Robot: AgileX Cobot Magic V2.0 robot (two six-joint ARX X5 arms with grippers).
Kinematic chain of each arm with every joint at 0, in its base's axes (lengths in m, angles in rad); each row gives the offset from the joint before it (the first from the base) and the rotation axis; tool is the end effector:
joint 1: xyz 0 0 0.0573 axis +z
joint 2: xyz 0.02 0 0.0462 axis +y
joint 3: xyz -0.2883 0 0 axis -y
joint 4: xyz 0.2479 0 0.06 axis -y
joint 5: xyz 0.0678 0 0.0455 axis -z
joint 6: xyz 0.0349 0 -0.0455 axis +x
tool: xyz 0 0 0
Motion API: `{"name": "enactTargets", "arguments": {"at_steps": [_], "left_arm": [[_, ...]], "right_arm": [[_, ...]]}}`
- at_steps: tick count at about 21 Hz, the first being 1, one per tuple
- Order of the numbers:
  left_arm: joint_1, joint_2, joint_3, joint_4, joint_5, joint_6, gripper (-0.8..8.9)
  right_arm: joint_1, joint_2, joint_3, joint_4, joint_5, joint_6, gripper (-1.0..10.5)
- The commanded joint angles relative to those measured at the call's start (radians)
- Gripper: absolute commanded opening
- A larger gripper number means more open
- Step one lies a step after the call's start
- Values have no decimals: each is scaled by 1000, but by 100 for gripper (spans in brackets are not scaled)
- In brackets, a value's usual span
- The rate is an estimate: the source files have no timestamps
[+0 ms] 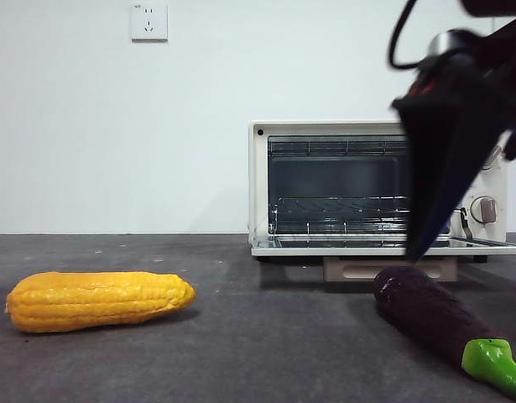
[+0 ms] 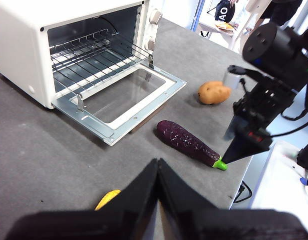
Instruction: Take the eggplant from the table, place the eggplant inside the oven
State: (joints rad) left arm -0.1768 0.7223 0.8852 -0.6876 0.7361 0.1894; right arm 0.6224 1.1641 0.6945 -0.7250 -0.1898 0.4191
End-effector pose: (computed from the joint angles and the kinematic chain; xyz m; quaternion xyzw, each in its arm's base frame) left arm 0.1137 -0.0441 0.3466 0.0107 0.2079 -0.4473 0.8698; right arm 0.1519 0.1171 0.2147 0.0400 0.6052 0.2052 0.7681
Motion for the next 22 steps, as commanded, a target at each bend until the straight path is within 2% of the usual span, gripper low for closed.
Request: {"name": "enactTargets", "arguments": {"at_steps": [1, 7, 9, 15, 19, 22], "left_arm": [[-2, -3, -6, -4, 5, -7, -6], [-2, -3, -6, -5, 5, -7, -6], [-2, -3, -6, -5, 5, -7, -6], [-2, -2, -6, -5, 5, -7, -6], [-2, -1, -6, -5, 5, -7, -6], [-2, 0, -6, -5, 5, -7, -6]], "right_arm": [[35, 60, -10, 39, 40, 53, 563], [61, 182, -10, 56, 117, 57, 561], [66, 212, -10, 72, 152, 70, 475], [68, 215, -9, 119, 157, 82, 161], [81, 215, -9, 117, 165, 82, 116], [101, 214, -9, 120, 177, 78, -6]]}}
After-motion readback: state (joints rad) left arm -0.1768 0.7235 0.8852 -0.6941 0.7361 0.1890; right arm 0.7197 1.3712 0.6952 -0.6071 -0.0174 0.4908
